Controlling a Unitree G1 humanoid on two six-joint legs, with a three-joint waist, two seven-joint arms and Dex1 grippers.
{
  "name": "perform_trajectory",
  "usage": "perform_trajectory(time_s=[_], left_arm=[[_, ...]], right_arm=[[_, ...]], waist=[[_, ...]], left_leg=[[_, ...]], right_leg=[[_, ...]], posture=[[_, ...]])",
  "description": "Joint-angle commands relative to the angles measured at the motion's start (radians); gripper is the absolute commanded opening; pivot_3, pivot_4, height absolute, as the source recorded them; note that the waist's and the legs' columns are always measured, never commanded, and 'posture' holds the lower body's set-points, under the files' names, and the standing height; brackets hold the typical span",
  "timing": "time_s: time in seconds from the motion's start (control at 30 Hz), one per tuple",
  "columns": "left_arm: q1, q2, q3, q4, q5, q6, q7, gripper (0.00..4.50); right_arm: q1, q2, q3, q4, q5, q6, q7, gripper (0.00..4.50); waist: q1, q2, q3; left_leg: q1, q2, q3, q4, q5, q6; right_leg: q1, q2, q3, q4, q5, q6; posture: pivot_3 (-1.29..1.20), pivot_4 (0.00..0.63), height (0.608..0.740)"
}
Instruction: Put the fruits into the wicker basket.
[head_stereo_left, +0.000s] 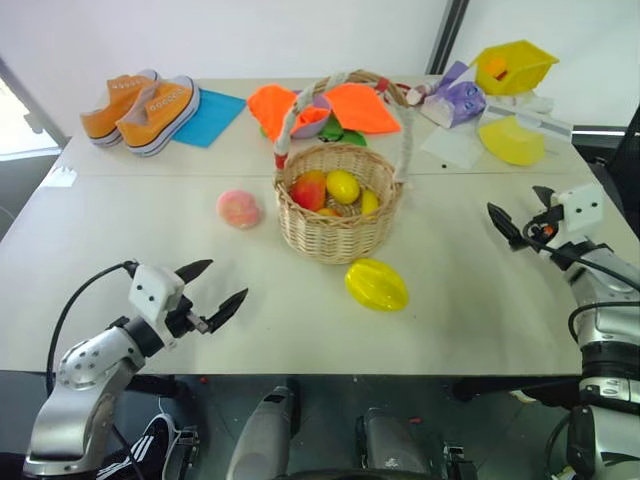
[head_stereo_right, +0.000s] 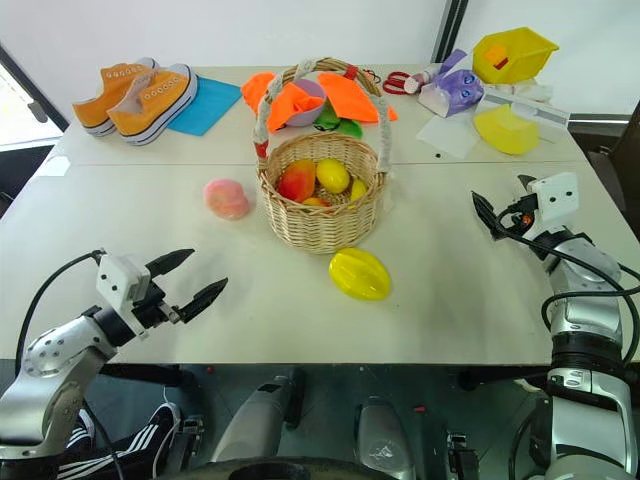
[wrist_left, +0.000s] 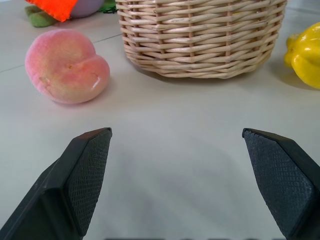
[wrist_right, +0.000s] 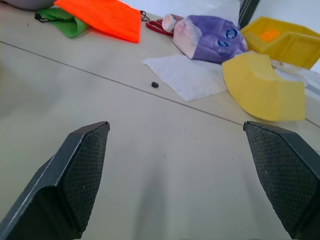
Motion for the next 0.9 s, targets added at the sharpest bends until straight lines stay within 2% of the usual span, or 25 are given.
perform_trajectory(time_s=[0.03,0.37,0.5,0.67,0.77,0.9], left_arm=[[0.003,-0.001,0.011,-0.033,0.029,-0.044,0.016,4.50],[-0.047,-0.023,0.011,0.003,0.028,-0.067,0.038,4.50],[-0.071,-0.045,0.003,0.010,0.035,-0.087,0.048,4.50],[-0.142,-0.101,-0.009,0.052,0.092,-0.100,0.147,4.50],[-0.168,-0.118,-0.022,0.028,0.086,-0.066,0.172,4.50],[-0.292,-0.119,0.023,0.053,0.094,0.027,0.287,4.50]], right_arm=[[-0.011,-0.002,-0.010,-0.019,0.004,-0.023,-0.007,4.48],[0.055,0.037,-0.010,-0.158,0.056,-0.017,0.042,4.48],[0.107,0.060,-0.029,-0.293,0.155,-0.001,0.112,4.48],[0.200,0.052,-0.010,-0.514,0.258,0.045,0.216,4.48],[0.244,0.012,-0.001,-0.645,0.326,0.114,0.292,4.48],[0.304,-0.114,0.081,-0.912,0.394,0.243,0.409,4.48]], waist=[[0.000,0.000,0.000],[0.001,0.000,0.000],[0.001,0.000,0.000],[0.004,0.000,0.000],[0.002,0.000,0.000],[0.004,0.000,0.000]], left_leg=[[0.000,0.000,0.000,0.000,0.000,0.000],[0.000,0.000,0.000,0.000,0.000,0.000],[0.000,0.000,0.000,0.000,0.000,0.000],[0.000,0.000,-0.001,0.000,0.000,0.000],[-0.001,0.000,-0.001,0.000,0.000,0.000],[-0.003,0.000,-0.002,0.001,0.000,0.000]], right_leg=[[0.000,0.000,0.000,0.000,0.000,0.000],[0.000,0.000,0.000,0.000,0.000,0.000],[0.000,0.000,0.000,0.000,0.000,0.000],[0.000,0.000,0.000,0.000,0.000,0.000],[0.000,-0.001,0.000,0.000,0.000,0.000],[-0.003,-0.001,0.000,0.000,0.000,0.000]], posture=[[0.00,0.150,0.740],[0.00,0.150,0.740],[0.00,0.150,0.740],[0.00,0.150,0.740],[0.00,0.150,0.740],[0.00,0.150,0.740]])
